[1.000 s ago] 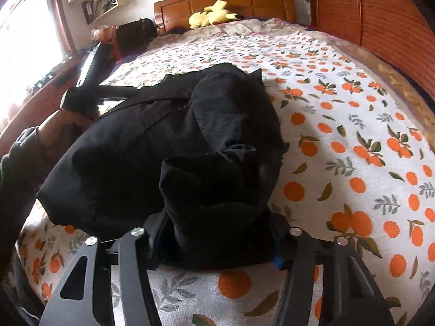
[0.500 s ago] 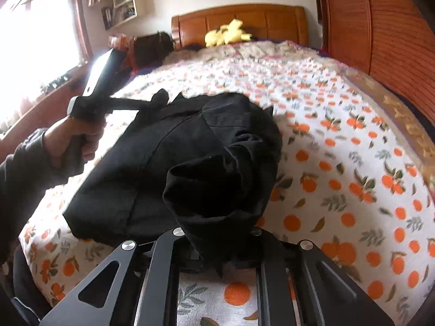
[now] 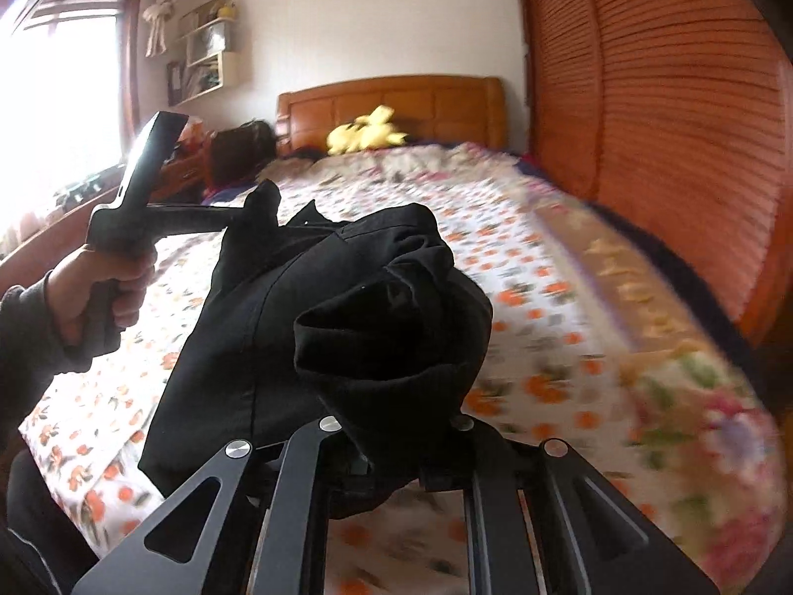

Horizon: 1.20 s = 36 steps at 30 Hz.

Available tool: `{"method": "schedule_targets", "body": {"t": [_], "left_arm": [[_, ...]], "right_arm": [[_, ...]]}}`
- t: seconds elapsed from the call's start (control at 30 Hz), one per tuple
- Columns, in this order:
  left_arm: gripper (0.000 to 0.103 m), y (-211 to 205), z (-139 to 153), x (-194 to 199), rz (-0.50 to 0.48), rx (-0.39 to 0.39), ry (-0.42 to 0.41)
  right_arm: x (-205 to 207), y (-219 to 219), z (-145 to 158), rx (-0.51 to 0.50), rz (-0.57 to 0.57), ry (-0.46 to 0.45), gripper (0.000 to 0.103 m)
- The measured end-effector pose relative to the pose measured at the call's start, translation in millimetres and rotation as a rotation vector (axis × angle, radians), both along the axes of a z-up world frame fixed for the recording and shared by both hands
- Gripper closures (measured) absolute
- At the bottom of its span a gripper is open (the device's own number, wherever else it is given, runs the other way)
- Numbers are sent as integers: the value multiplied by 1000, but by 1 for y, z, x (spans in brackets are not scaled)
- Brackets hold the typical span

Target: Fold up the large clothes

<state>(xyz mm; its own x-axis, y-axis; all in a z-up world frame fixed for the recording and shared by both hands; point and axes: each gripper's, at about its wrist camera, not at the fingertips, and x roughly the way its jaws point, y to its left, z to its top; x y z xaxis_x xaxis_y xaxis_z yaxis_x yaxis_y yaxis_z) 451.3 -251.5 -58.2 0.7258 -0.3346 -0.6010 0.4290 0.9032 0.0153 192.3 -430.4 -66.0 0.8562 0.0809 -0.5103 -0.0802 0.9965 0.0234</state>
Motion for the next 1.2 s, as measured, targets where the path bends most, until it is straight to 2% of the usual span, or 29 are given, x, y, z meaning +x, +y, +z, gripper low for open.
{"method": "schedule_targets", "body": {"t": [0.2, 0.47, 0.63, 0.77, 0.83, 0.87, 0.9, 0.93, 0.97, 1.0, 1.07, 1.1, 1.13, 1.17, 1.2], "left_arm": [[93, -121, 17, -25, -120, -61, -16], [93, -259, 11, -58, -260, -123, 31], [93, -313, 0, -77, -326, -111, 45], [93, -343, -26, -85, -350, -38, 69], [93, -348, -35, -84, -350, -12, 62], [92, -347, -38, -83, -351, -14, 72], [92, -344, -39, -81, -351, -20, 86], [91, -341, -41, -77, -352, -28, 101], [89, -338, -42, -76, -350, -31, 106], [87, -336, -42, -76, -351, -22, 102], [73, -330, -42, -78, -350, 1, 75], [66, -323, -41, -79, -346, 6, 56], [50, -317, -40, -81, -349, 3, 43], [35, -311, -38, -84, -354, -3, 26], [30, -304, -35, -88, -353, -6, 14]], "right_arm": [[-48, -81, 27, -58, -130, -34, 94], [-101, -173, 42, -116, -279, -29, 94], [-132, -205, 30, -91, -346, -12, 94], [-136, -220, -3, -53, -392, 52, 92], [-140, -225, -16, -53, -452, 66, 86], [-143, -227, -18, -44, -474, 59, 75], [-148, -230, -18, -29, -495, 44, 48], [-153, -234, -16, -22, -530, 19, 32], [-156, -235, -13, -26, -544, -2, 22], [-158, -236, -10, -29, -546, -8, 22], [-157, -234, 1, -40, -546, -30, 23], [-157, -232, 5, -48, -536, -44, 28], [-157, -227, 11, -57, -514, -61, 32], [-154, -224, 17, -62, -493, -74, 41], [-152, -220, 22, -71, -477, -85, 52]]}}
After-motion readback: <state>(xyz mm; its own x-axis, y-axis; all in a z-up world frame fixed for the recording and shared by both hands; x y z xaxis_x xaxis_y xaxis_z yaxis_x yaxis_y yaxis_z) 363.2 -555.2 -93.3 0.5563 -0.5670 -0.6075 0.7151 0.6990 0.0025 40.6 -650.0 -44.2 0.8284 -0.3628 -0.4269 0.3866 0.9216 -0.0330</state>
